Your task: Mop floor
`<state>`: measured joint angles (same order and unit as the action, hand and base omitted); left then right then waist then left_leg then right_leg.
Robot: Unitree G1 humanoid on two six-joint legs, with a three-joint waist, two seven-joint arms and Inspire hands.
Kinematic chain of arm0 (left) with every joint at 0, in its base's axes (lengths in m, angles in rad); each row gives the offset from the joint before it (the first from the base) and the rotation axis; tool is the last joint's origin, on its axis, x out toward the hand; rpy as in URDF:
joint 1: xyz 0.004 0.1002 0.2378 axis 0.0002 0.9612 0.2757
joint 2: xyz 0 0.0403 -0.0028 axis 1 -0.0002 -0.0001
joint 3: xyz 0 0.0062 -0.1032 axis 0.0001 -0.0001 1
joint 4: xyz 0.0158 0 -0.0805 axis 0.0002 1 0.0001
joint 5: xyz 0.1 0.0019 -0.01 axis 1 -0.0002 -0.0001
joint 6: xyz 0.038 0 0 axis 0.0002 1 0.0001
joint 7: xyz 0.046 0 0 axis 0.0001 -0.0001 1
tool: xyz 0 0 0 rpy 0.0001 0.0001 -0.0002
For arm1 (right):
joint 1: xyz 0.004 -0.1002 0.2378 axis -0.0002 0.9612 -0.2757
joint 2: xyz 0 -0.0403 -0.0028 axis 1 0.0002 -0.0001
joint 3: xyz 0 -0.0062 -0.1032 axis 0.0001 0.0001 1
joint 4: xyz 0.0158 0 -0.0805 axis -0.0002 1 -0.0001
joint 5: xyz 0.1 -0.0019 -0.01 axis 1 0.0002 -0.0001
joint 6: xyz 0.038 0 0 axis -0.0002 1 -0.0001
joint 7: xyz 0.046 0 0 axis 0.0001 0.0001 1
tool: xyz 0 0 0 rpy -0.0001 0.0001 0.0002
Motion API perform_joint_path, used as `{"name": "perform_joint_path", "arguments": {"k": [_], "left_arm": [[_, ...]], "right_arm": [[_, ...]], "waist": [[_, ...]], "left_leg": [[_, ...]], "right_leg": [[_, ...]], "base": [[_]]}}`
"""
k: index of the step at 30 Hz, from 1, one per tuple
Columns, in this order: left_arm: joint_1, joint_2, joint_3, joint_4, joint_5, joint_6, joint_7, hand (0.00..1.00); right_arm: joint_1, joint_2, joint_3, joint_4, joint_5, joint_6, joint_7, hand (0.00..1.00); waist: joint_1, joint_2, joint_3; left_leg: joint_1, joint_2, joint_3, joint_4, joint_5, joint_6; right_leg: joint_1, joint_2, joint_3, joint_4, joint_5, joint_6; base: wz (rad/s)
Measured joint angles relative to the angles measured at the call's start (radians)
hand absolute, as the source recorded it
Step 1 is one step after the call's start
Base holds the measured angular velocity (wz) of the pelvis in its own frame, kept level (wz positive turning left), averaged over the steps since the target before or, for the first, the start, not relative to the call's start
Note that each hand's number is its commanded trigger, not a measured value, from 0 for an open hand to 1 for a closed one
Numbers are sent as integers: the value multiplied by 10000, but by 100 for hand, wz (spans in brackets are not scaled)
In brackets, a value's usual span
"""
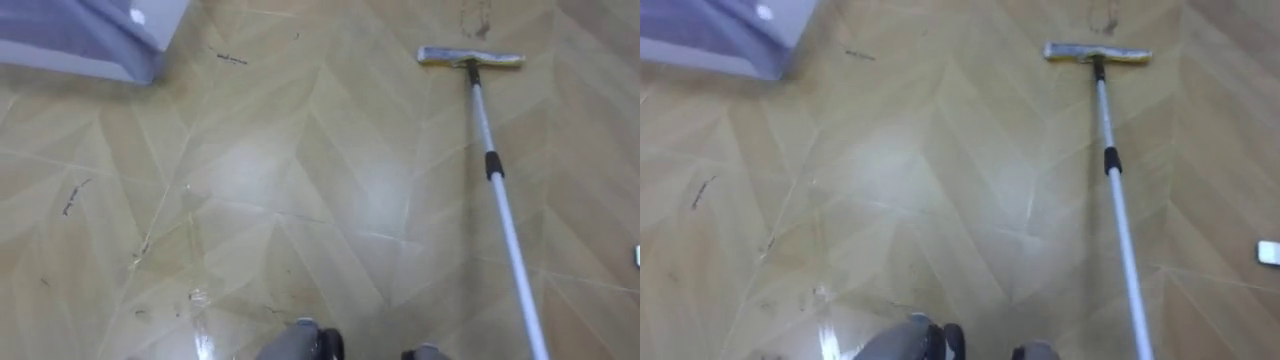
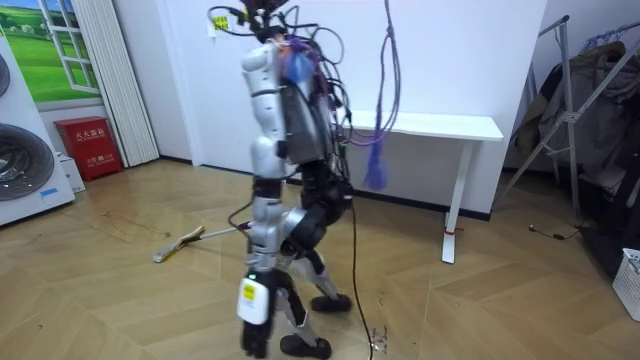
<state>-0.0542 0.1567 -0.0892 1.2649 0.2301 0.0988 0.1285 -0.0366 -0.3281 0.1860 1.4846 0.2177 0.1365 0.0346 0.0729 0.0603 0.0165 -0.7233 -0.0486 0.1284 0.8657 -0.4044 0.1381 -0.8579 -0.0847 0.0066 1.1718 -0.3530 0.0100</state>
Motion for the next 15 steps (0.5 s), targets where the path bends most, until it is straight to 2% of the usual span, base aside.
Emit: {"name": "perform_joint_path", "arguments": {"k": [1, 2, 3, 4, 5, 6, 7, 8, 9, 10, 11, 12, 13, 14, 15], "left_arm": [[1, -3, -85, -123, 3, 0, -5, 0], [17, -33, -114, -209, 89, 30, -6, 0], [71, -56, -112, -286, 141, 50, -7, 0], [173, -128, -107, -345, 189, 67, -10, 0], [289, -178, -102, -366, 186, 142, -19, 0], [346, -193, -103, -367, 183, 203, -24, 0], [446, -180, -108, -366, 165, 323, -33, 0], [529, -128, -107, -364, 148, 489, -32, 0], [565, -103, -110, -358, 131, 565, -28, 0], [629, -79, -116, -338, 133, 671, -25, 0], [629, -89, -135, -360, 151, 671, -33, 0], [621, -92, -135, -368, 142, 653, -38, 0], [591, -85, -137, -382, 70, 598, -40, 0], [535, -71, -130, -413, 23, 609, -48, 0], [537, -69, -131, -481, -1, 613, -71, 0]], "right_arm": [[209, 204, 2, -15, 47, 11, -6, 100], [334, 407, -13, -25, 32, 13, -1, 100], [377, 486, -43, -27, 17, 13, 0, 100], [437, 579, -47, -26, 10, 55, 20, 100], [475, 622, -45, -23, 16, 210, 52, 100], [487, 638, -45, -25, 34, 268, 70, 100], [431, 655, -48, -28, 36, 346, 93, 100], [222, 654, -55, -10, -1, 442, 102, 100], [114, 650, -63, 5, -56, 510, 106, 100], [-202, 607, -81, 71, -135, 662, 121, 100], [-620, 527, -93, 134, -169, 807, 138, 100], [-865, 487, -93, 193, -179, 876, 152, 100], [-1385, 364, -83, 273, -100, 962, 200, 100], [-1818, 264, -17, 297, 105, 943, 257, 100], [-1994, 222, 5, 288, 195, 936, 285, 100]], "waist": [[-199, 46, 2], [-281, 51, 5], [-332, 46, 3], [-406, 46, 1], [-405, 54, -3], [-397, 66, -10], [-395, 67, -7], [-354, 30, 9], [-321, -16, 6], [-185, -137, 31], [3, -365, 108], [119, -470, 89], [249, -570, 113], [423, -666, 175], [472, -674, 181]], "left_leg": [[115, -13, -15, -80, -111, 17], [244, -2, -15, -163, -239, -26], [315, -5, -16, -195, -300, -49], [538, -8, -16, -240, -512, -102], [807, 15, -39, -187, -775, -211], [900, 35, -82, -103, -871, -319], [871, 76, -251, 597, -885, -435], [540, 261, -255, 1890, -551, -951], [341, 384, -280, 2626, -236, -1103], [-73, 499, -286, 3947, 650, -1301], [-559, 539, -315, 5109, 1982, -1427], [-857, 517, -302, 5523, 2496, -1500], [-1492, 549, -396, 5987, 2579, -1505], [-2130, 619, -427, 5814, 2260, -1496], [-2402, 630, -469, 5407, 2058, -1514]], "right_leg": [[-356, 42, -167, -824, 10, -10], [-574, 162, -269, -2047, 146, -92], [-631, 201, -336, -2631, 296, -174], [-644, 218, -515, -3541, 648, -342], [-521, 298, -610, -3706, 1116, -552], [-374, 319, -653, -3665, 1169, -591], [-154, 270, -802, -3434, 1113, -649], [6, 297, -932, -2935, 754, -911], [82, 341, -928, -2641, 505, -965], [260, 362, -880, -2116, 28, -1061], [396, 403, -772, -1667, -407, -1130], [400, 410, -683, -1476, -591, -1151], [402, 430, -647, -1130, -901, -1195], [410, 477, -646, -878, -1131, -1229], [441, 556, -647, -819, -1242, -1252]], "base": [[-6], [-10], [-18], [-12], [-9], [-3], [0], [0], [-9], [-13], [-14], [-11], [-14], [-14], [-14]]}}
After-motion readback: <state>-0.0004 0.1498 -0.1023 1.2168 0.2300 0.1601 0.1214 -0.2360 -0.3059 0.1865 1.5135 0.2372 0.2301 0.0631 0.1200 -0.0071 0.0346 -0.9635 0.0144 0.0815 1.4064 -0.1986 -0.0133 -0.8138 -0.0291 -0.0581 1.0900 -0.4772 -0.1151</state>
